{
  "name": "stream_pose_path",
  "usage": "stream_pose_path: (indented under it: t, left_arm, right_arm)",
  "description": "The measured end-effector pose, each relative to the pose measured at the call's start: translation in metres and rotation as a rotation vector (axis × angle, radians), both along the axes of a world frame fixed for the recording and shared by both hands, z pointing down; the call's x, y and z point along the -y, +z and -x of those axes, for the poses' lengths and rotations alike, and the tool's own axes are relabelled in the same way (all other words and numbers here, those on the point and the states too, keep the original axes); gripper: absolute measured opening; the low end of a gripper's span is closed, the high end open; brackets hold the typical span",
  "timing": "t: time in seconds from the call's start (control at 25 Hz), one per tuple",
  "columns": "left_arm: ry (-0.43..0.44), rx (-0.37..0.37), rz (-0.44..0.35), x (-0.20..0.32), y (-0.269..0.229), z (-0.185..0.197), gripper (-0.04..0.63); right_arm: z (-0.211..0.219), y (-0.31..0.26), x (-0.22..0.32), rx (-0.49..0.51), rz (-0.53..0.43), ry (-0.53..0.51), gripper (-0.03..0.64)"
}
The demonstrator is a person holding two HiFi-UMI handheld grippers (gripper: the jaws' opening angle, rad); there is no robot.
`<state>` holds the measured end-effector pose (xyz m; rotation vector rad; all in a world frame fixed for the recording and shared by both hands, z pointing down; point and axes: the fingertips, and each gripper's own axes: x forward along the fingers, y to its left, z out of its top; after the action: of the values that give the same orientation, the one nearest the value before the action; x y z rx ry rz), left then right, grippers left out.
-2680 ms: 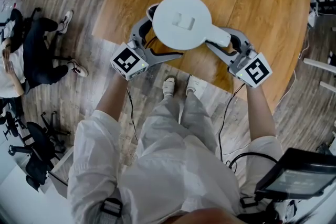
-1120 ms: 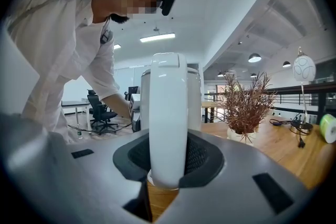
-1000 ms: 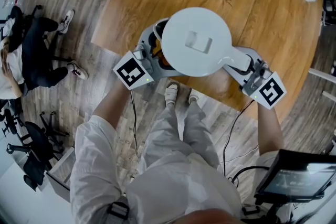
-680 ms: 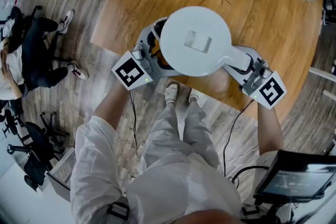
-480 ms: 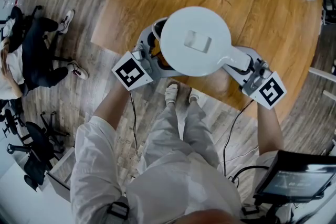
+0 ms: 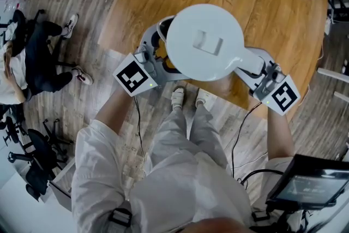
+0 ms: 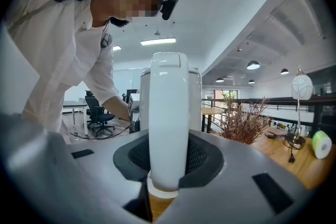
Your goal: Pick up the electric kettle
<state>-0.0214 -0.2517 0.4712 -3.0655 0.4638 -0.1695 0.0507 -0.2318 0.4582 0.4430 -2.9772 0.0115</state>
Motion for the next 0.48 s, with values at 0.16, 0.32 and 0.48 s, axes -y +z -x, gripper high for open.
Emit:
stream_pose_path:
  t: [0.16,0.32,0.48]
  left_arm:
    - [0.012,0.006,-0.018,-0.008,-0.031,-0.006,0.586]
    - [0.019,0.003,-0.020,-0.020,-0.063,-0.013,0.586]
    - [0.021,-0.008,-0.016,-0.038,-0.096,-0.020,0.586]
  right_arm:
    - [-0.005,-0.031,-0.009,0.004,-0.017,0.006,0.094]
    - [-0.012,-0.062,-0.022,0.004,-0.033,0.014,0.094]
    - [-0.019,-0.093,-0.041,0.008,-0.038,0.027,0.094]
